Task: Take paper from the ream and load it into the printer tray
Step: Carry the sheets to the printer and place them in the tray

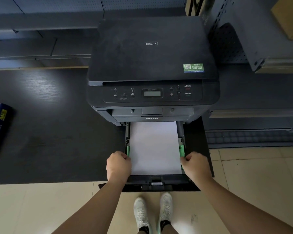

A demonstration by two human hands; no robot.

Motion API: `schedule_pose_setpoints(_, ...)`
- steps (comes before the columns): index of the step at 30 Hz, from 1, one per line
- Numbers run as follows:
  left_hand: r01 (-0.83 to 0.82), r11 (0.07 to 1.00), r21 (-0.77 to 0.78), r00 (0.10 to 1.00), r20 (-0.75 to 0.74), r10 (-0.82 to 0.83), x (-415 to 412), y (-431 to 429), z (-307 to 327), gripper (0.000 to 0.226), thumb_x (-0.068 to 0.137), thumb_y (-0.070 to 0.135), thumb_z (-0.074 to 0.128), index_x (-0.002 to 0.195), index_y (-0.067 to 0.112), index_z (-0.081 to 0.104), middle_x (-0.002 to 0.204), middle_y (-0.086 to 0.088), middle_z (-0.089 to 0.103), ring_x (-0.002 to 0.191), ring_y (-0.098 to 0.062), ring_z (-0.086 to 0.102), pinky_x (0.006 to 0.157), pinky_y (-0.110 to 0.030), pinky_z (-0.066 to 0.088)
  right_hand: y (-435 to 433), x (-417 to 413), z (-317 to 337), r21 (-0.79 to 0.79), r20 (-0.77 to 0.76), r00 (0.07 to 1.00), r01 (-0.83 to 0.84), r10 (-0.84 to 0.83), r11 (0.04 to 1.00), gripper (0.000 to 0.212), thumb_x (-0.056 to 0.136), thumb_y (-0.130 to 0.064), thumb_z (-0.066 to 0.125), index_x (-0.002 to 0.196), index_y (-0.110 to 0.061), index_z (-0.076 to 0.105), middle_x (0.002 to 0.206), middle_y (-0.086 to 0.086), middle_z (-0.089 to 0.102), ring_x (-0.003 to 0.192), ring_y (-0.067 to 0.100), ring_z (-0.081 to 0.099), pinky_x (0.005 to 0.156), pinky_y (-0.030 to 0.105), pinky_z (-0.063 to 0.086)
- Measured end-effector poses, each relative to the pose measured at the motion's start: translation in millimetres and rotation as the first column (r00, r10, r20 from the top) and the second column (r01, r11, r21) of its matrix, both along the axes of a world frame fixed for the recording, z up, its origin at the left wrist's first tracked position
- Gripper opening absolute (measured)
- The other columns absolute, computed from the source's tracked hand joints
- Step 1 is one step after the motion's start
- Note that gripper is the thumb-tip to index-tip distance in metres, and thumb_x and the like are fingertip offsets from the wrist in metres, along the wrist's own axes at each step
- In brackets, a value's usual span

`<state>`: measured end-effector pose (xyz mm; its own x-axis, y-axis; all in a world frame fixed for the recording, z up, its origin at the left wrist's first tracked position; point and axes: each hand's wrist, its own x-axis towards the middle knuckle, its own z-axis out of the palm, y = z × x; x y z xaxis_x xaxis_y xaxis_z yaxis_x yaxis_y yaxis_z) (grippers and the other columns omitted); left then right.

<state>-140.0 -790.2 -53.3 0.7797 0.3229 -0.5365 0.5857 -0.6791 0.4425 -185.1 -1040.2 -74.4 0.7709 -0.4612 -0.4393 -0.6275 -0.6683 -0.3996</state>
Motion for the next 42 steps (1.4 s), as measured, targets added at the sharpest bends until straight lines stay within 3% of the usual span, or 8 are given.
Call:
schedule_pose_setpoints(4, -0.055, 0.998, -0.018, 0.998, -0.017, 0.055, 3.3, -1.8, -0.4, 0.021, 0.084, 0.008, 0.054, 0.088, 0.01, 0.074, 0.083, -0.012, 0.071, 0.071, -0.03, 0.066, 0.056, -0.028, 0.051, -3.6, 4.6, -1.1, 0.082, -0.021, 1.0, -0.016, 0.018, 0.997, 0.03, 0.09, -0.018, 0.062, 0.063, -0.007, 0.059, 0.053, 0.003, 0.055, 0.043, 0.015, 0.049, 0.041, 0.024, 0.036)
schedule_pose_setpoints(10, -0.073, 0.997, -0.038, 0.997, -0.04, 0.071, 6.2, -3.8, 0.7, 0.023, 0.084, 0.005, 0.052, 0.085, 0.008, 0.075, 0.082, -0.014, 0.072, 0.066, -0.028, 0.062, 0.054, -0.023, 0.045, -7.8, 6.2, -0.4, 0.165, -0.033, 0.998, -0.041, 0.047, 0.986, 0.015, 0.092, -0.02, 0.062, 0.08, -0.012, 0.061, 0.071, 0.002, 0.063, 0.058, 0.012, 0.057, 0.05, 0.023, 0.044)
schedule_pose_setpoints(13, -0.066, 0.997, -0.042, 0.997, -0.045, 0.064, 7.8, -3.2, 1.9, 0.023, 0.083, 0.004, 0.052, 0.078, 0.009, 0.074, 0.079, -0.014, 0.071, 0.066, -0.03, 0.063, 0.057, -0.025, 0.046, -6.0, 5.4, -1.1, 0.148, -0.029, 0.997, -0.06, 0.065, 0.987, 0.014, 0.092, -0.021, 0.062, 0.082, -0.012, 0.06, 0.07, -0.001, 0.06, 0.058, 0.009, 0.056, 0.049, 0.02, 0.04)
schedule_pose_setpoints(20, -0.01, 0.999, -0.03, 0.999, -0.036, 0.009, 7.3, -0.6, -1.1, 0.025, 0.079, 0.005, 0.053, 0.056, 0.013, 0.059, 0.065, -0.012, 0.066, 0.057, -0.029, 0.058, 0.05, -0.023, 0.042, -8.5, 2.8, -2.4, 0.15, -0.02, 0.998, -0.051, 0.055, 0.987, 0.015, 0.092, -0.027, 0.063, 0.086, -0.014, 0.061, 0.073, -0.001, 0.064, 0.059, 0.007, 0.059, 0.048, 0.016, 0.04)
schedule_pose_setpoints(24, 0.011, 1.0, 0.018, 0.999, -0.049, -0.01, 7.0, -2.2, 3.0, 0.018, 0.082, 0.01, 0.058, 0.064, 0.011, 0.06, 0.064, -0.008, 0.061, 0.054, -0.026, 0.055, 0.049, -0.024, 0.041, -4.6, -4.1, -5.7, 0.051, 0.071, 0.997, -0.043, 0.039, 0.998, 0.021, 0.086, -0.032, 0.069, 0.08, -0.011, 0.069, 0.071, 0.001, 0.069, 0.062, 0.012, 0.061, 0.051, 0.018, 0.039)
schedule_pose_setpoints(34, 0.035, 0.999, 0.036, 0.999, -0.024, -0.034, -4.5, -0.4, -2.6, 0.038, 0.084, 0.008, 0.056, 0.05, 0.015, 0.041, 0.053, -0.003, 0.047, 0.046, -0.018, 0.042, 0.043, -0.023, 0.031, 2.6, -7.0, -19.8, 0.049, 0.098, 0.995, -0.01, 0.005, 0.999, 0.021, 0.09, -0.02, 0.065, 0.073, -0.009, 0.065, 0.072, 0.005, 0.063, 0.058, 0.011, 0.057, 0.047, 0.018, 0.035)
schedule_pose_setpoints(42, 0.072, 0.997, 0.029, 0.997, 0.016, -0.073, -7.1, 1.8, -2.2, 0.032, 0.086, 0.009, 0.057, 0.055, 0.015, 0.05, 0.059, -0.003, 0.058, 0.049, -0.012, 0.047, 0.041, -0.02, 0.031, -0.7, -7.8, -18.1, 0.072, 0.102, 0.994, -0.038, 0.03, 0.997, 0.019, 0.09, -0.023, 0.065, 0.077, -0.009, 0.067, 0.073, 0.003, 0.066, 0.06, 0.009, 0.057, 0.05, 0.016, 0.036)
